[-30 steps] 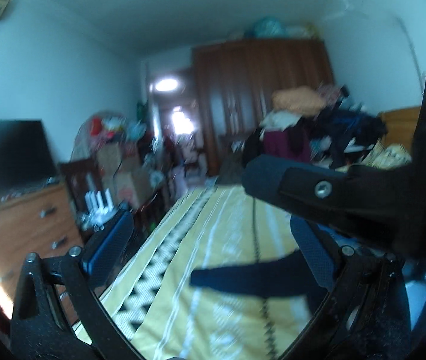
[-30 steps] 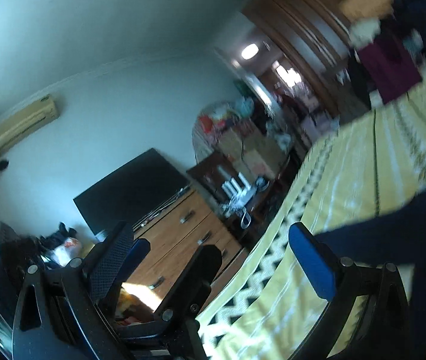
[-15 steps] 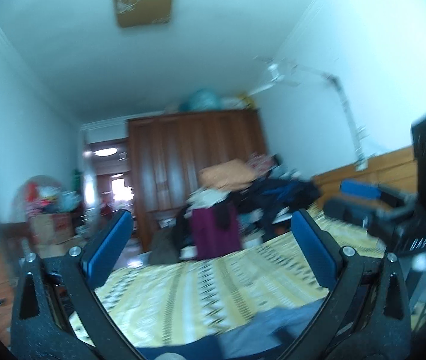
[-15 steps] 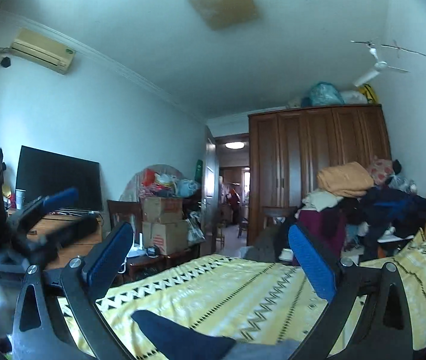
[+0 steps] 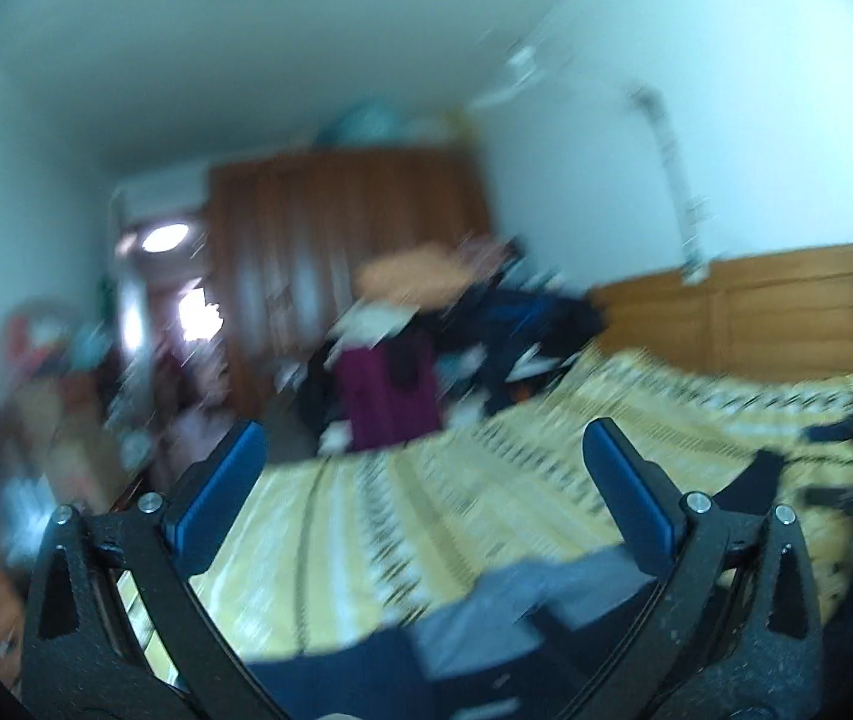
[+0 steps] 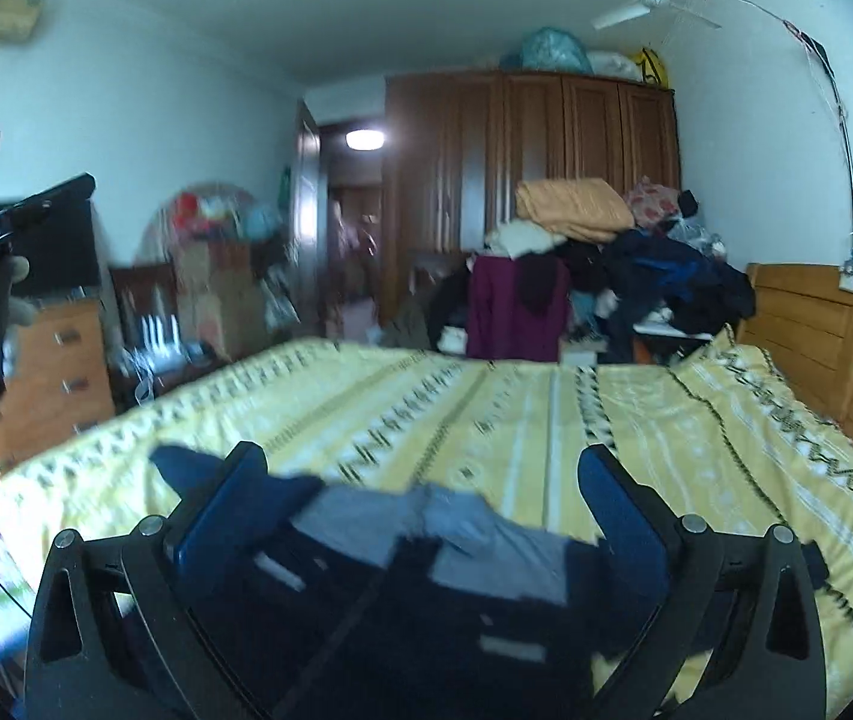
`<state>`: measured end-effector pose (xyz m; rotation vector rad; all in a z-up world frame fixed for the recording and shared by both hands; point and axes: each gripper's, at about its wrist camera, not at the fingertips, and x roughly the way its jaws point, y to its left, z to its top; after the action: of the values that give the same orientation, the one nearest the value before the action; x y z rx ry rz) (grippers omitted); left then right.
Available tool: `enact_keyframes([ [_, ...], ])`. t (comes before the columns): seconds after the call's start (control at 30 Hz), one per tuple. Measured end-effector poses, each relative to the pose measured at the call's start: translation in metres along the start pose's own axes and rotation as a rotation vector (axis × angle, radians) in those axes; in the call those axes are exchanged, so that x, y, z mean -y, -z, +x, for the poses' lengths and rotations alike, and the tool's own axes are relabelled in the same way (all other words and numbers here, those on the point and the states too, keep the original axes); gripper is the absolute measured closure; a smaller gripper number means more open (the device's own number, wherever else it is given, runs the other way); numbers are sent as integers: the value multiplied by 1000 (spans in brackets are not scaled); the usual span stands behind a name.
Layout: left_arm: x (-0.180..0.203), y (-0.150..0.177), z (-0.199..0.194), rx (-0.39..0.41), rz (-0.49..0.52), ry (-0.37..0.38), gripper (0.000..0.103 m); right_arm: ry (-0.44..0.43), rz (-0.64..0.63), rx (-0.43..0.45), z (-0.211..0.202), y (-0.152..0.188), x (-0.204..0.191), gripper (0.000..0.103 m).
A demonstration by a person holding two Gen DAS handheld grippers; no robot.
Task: Fold small clothes
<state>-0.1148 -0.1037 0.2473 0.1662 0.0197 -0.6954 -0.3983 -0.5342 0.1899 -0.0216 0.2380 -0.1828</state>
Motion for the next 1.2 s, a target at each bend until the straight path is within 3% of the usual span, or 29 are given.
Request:
enact_keyframes([
  [0.1,-79,75,43,-213,-116,-180,0,22,2,-108,23,41,5,0],
  [0.23,-179,189,72,-460,-335,-336,0,3,52,-276,75,100,18,0],
  [0.33,-218,261,80,-598,-474,-402,0,-17,55,-389,124,139,13,0],
  [0.47,-244,316,100,-683,-601,-410,0,-78,84,-518,188,182,-5,0],
  [0.57,-264,339,122,-703,-688,-359,0,-120,101,-574,225,194,-22,0],
  [0.73,-276,376,145,-765,-766,-340,0,-159,96,-604,264,198,-45,0],
  [1.0,-278,383,152,-760,-775,-363,0,-130,106,-739,287,246,-49,0],
  [1.1,-273,383,164,-834,-713,-369,0,-123,133,-771,293,264,-46,0],
  [1.2,-272,380,168,-830,-695,-376,8,-118,88,-767,296,268,-55,0],
])
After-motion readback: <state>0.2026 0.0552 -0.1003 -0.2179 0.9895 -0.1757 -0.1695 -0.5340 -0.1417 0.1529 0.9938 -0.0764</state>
